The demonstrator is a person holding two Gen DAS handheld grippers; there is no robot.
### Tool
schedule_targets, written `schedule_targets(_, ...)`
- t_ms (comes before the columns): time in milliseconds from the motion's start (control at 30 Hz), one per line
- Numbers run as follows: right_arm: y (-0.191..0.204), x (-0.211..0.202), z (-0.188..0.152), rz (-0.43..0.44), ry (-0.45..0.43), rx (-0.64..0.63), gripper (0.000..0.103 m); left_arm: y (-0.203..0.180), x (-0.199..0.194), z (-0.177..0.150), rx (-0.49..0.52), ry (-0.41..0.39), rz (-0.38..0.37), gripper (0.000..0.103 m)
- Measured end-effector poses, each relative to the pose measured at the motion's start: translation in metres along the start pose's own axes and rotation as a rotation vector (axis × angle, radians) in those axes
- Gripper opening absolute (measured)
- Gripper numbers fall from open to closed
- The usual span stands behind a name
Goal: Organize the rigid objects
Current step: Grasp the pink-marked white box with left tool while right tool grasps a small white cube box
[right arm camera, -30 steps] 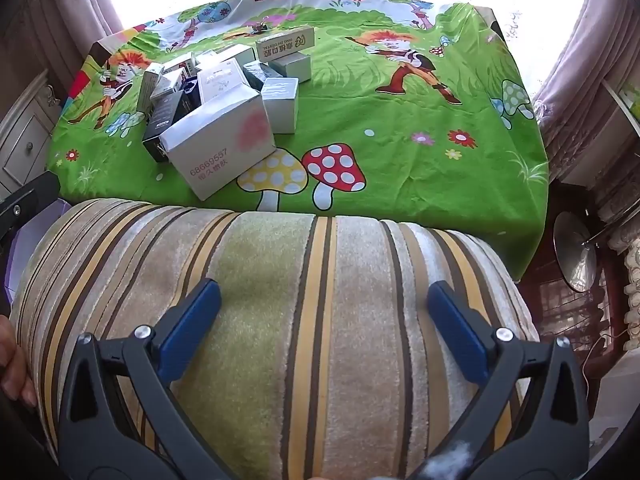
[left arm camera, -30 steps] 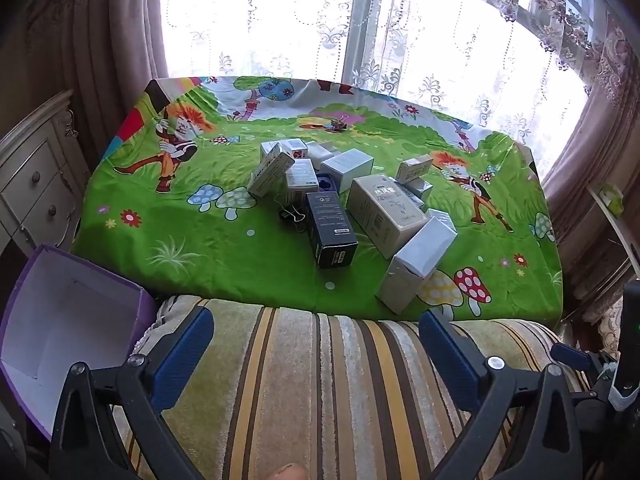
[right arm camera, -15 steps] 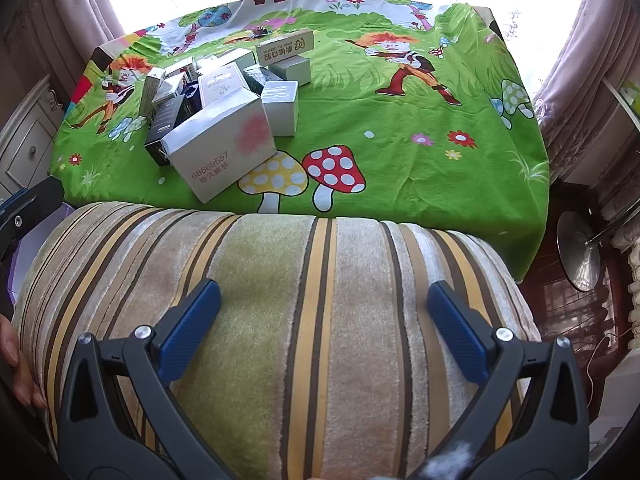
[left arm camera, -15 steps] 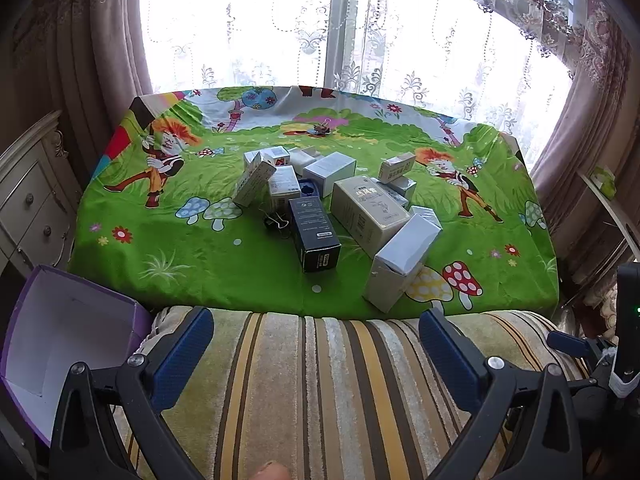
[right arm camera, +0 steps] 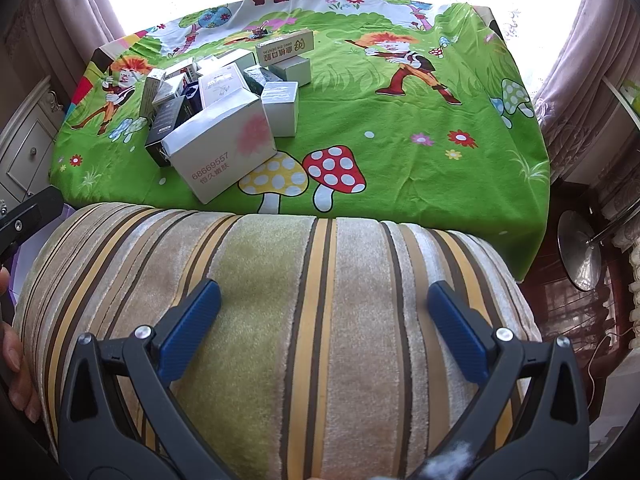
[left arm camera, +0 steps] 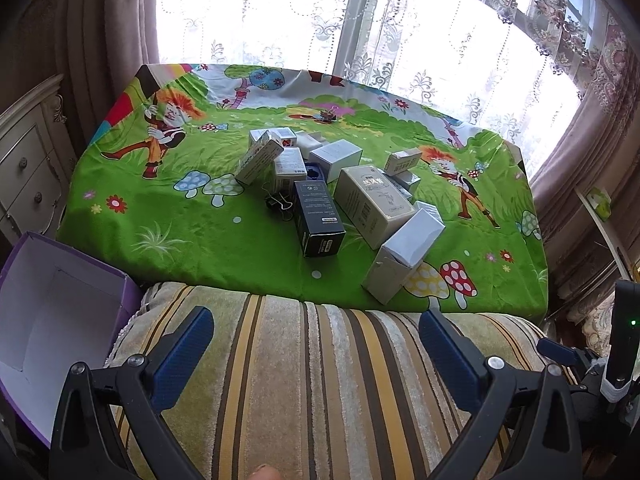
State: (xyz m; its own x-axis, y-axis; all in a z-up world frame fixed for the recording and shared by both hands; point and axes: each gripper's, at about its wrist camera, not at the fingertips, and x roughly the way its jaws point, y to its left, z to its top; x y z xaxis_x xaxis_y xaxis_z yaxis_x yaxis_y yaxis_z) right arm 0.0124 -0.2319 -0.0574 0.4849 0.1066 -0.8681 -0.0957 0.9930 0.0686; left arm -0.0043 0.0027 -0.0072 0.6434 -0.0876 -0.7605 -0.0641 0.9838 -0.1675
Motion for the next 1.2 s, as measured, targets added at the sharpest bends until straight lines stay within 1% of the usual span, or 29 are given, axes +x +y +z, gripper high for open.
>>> schedule_targets(467, 0.0, 0.0, 0.0, 0.001, -0.001, 0.001, 0.103, 0.0, 0.001, 0.0, 0.005, 0.003, -0.008, 0.103)
schedule_targets(700, 0.0, 0.0, 0.0, 0.002, 0.0, 0.001, 0.103, -0.009, 0.005, 0.002, 0.047, 0.012, -0.027, 0.102)
schedule_targets(900, -0.002, -0.007, 0.002, 0.027, -0.011, 0.005, 0.103, -0.021, 0.012, 0.013, 0.109, 0.015, -0.051, 0.099)
schedule_targets(1000, -0.004, -0.015, 0.008, 0.1, -0.026, -0.005, 0.103, -0.033, 0.018, 0.023, 0.164, 0.019, -0.067, 0.098)
schedule_targets(1067, -0.009, -0.021, 0.015, 0.13, -0.038, -0.005, 0.103, -0.043, 0.025, 0.029, 0.213, 0.025, -0.081, 0.097)
schedule_targets(1200, -0.017, -0.029, 0.035, 0.117, -0.057, -0.068, 0.103, -0.058, 0.048, 0.044, 0.273, 0.07, -0.126, 0.093)
